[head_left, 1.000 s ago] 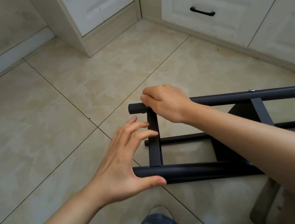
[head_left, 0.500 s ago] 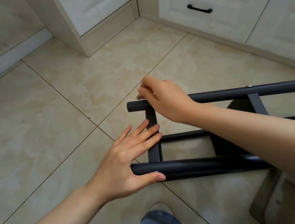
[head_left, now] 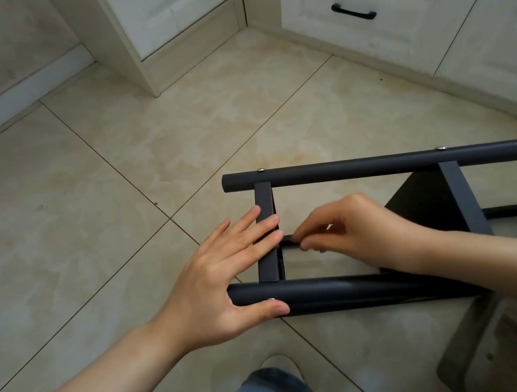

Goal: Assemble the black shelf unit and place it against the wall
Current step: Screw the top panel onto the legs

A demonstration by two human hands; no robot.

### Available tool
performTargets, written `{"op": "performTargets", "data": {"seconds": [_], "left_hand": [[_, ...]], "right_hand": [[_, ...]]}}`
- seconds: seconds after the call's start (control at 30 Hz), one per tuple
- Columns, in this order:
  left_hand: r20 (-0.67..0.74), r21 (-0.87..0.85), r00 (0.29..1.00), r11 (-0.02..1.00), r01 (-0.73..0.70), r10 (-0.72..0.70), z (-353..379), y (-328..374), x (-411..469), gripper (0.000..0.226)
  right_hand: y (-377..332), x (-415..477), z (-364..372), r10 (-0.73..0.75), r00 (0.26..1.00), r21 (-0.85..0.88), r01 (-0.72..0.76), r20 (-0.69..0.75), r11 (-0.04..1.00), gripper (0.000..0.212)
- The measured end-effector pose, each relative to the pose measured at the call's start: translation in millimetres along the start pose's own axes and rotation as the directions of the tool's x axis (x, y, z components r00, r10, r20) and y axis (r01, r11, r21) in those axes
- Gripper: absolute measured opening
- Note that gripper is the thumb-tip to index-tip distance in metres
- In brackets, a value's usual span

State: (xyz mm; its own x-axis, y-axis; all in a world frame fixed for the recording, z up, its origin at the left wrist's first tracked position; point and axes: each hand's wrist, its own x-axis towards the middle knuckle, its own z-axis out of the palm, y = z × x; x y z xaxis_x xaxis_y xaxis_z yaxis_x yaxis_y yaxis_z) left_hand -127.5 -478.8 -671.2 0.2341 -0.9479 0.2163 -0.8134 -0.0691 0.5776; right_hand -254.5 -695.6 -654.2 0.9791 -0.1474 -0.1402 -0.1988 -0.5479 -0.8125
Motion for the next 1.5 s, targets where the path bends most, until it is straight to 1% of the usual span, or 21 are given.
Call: {"op": "performTargets", "data": {"seconds": [0.07, 0.13, 0.17, 0.27, 0.47, 0.57, 0.67, 0.8, 0.93, 1.03, 1.13, 1.3, 1.5], "left_hand": [[-0.003, -0.012, 1.000, 1.000, 0.003, -0.003, 1.4, 0.1, 0.2, 0.077], [-0.008, -0.022, 1.000, 1.000, 0.005, -0.005, 2.3, -0.1, 0.2, 0.076], [-0.010, -0.025, 1.000, 1.000, 0.004, -0.004, 2.6, -0.2, -0.1, 0.076], [-0.018, -0.030, 1.000, 1.000, 0.000, -0.001, 3.4, -1.5, -0.4, 0.077], [-0.028, -0.058, 1.000, 0.998, -0.009, 0.007, 5.1, -3.1, 0.4, 0.080], [-0.026, -0.068, 1.000, 0.998, -0.003, 0.001, 5.3, -3.0, 0.1, 0.080], [-0.030, -0.074, 1.000, 0.997, -0.004, 0.002, 5.9, -3.0, 0.1, 0.079], [-0.027, -0.084, 1.000, 0.996, 0.000, -0.002, 5.7, -2.5, -0.2, 0.078], [-0.030, -0.088, 1.000, 0.996, -0.004, 0.001, 6.5, -2.3, 0.2, 0.077], [-0.029, -0.092, 1.000, 0.996, -0.004, 0.002, 7.3, -2.4, 0.0, 0.078], [-0.029, -0.095, 1.000, 0.995, -0.002, 0.000, 7.2, -1.8, -0.5, 0.077], [-0.025, -0.101, 1.000, 0.995, 0.007, -0.009, 7.5, -2.6, -0.6, 0.078], [-0.025, -0.108, 1.000, 0.994, 0.007, -0.010, 8.6, -2.8, 0.5, 0.077]], "right_hand": [[-0.7, 4.4, 7.6, 0.077, 0.996, 0.071, -0.080, 0.054, 0.994, 0.017], [-2.8, 10.2, 13.0, 0.179, 0.975, 0.190, -0.202, 0.130, 0.961, 0.017], [-3.6, 13.3, 15.0, 0.210, 0.963, 0.220, -0.245, 0.170, 0.944, 0.016], [-4.2, 21.8, 17.8, 0.202, 0.947, 0.242, -0.263, 0.248, 0.934, 0.011], [-2.5, 28.4, 24.1, 0.208, 0.904, 0.239, -0.311, 0.374, 0.920, 0.018], [-0.7, 28.8, 27.0, 0.239, 0.884, 0.230, -0.350, 0.401, 0.908, 0.020], [-2.3, 27.6, 25.9, 0.267, 0.867, 0.265, -0.399, 0.420, 0.878, 0.014], [-7.1, 26.6, 24.9, 0.223, 0.883, 0.303, -0.364, 0.412, 0.881, 0.010], [-8.7, 28.2, 29.1, 0.199, 0.894, 0.224, -0.306, 0.401, 0.925, 0.015], [-9.9, 29.1, 29.2, 0.182, 0.898, 0.196, -0.278, 0.400, 0.940, 0.010], [-9.6, 29.2, 30.0, 0.164, 0.905, 0.183, -0.252, 0.393, 0.950, 0.011], [-8.1, 28.6, 30.4, 0.147, 0.912, 0.228, -0.247, 0.383, 0.942, 0.015], [-5.7, 28.9, 29.1, 0.164, 0.894, 0.159, -0.249, 0.416, 0.955, 0.012]]}}
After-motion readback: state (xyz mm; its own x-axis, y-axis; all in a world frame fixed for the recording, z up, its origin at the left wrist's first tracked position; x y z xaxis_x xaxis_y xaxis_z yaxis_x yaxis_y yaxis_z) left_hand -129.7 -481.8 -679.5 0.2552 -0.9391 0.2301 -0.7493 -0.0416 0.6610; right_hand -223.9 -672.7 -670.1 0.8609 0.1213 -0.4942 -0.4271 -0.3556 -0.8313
